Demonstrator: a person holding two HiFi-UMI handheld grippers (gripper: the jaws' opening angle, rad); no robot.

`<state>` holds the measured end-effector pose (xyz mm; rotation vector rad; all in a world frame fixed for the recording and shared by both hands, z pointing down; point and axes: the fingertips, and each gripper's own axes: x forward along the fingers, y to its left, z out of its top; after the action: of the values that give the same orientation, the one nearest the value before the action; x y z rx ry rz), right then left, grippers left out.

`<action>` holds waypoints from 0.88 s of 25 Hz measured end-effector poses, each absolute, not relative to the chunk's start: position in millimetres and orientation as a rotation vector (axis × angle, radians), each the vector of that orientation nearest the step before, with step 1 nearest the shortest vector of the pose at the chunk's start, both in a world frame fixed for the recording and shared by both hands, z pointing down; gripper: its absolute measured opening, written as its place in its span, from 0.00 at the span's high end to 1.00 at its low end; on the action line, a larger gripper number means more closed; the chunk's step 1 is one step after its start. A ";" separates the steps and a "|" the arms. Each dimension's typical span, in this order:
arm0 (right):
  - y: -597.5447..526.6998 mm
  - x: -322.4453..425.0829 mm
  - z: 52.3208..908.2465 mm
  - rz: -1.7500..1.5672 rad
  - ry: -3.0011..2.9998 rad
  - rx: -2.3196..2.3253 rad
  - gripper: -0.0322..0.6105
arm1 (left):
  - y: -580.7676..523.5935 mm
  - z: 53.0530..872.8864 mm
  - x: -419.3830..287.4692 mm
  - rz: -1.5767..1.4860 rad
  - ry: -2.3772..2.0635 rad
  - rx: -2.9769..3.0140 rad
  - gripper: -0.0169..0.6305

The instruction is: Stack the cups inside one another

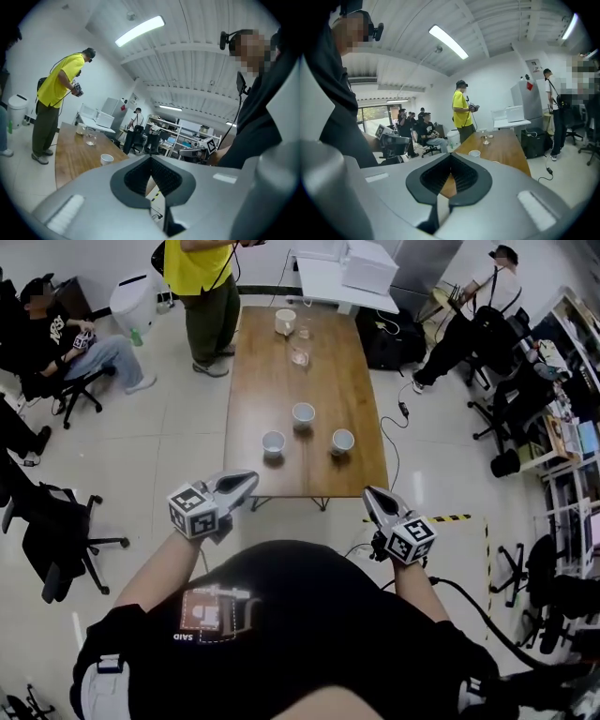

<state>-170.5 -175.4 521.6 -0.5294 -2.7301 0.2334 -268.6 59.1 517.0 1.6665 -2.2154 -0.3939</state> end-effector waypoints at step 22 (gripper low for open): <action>-259.5 -308.7 550.2 0.236 -2.566 -1.038 0.93 | -11.2 529.8 -330.9 -0.445 -2.483 1.195 0.97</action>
<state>-308.7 -259.5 550.2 -1.0382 -2.5661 0.2357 -330.9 -11.2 529.8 1.1949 -2.4827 -0.4451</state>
